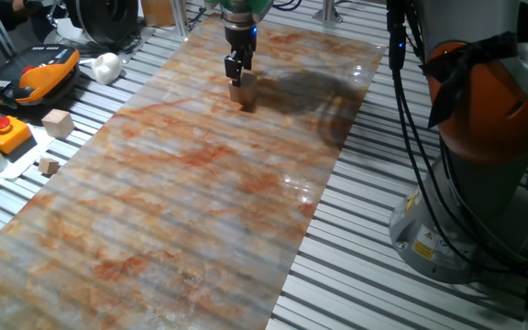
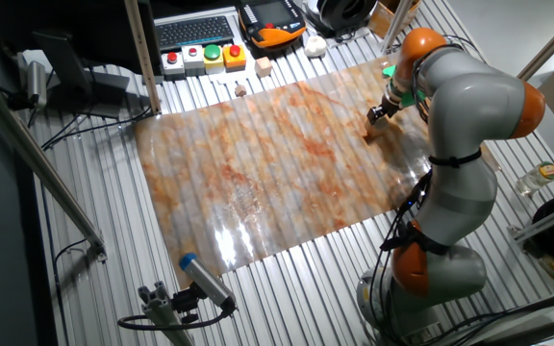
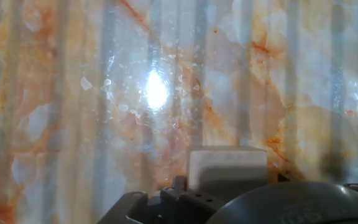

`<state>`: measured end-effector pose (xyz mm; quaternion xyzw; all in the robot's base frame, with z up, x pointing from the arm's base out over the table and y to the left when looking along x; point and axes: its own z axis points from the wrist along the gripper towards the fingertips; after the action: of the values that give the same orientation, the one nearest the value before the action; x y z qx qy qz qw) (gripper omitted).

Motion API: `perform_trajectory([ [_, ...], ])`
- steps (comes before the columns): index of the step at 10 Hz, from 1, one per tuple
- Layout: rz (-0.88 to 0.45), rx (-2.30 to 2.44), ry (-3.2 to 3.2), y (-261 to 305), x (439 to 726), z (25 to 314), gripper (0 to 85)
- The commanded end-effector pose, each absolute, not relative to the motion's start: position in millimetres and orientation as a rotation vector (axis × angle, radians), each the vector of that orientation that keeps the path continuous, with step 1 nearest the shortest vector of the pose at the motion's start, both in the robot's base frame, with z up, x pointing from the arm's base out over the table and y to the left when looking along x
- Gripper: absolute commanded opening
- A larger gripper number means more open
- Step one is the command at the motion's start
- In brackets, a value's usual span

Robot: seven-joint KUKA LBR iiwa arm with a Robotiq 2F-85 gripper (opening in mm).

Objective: Hold a small block with the gripper and sweep it from left to right on the table

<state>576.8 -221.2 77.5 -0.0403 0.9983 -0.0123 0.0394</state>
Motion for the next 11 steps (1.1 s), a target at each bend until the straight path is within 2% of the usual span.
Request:
perform_trajectory([
  [1,-0.038,-0.124,3.06,-221.4,576.6,77.4,68.0],
  [11,-0.026,-0.122,3.058,-219.7,577.4,69.0,68.0],
])
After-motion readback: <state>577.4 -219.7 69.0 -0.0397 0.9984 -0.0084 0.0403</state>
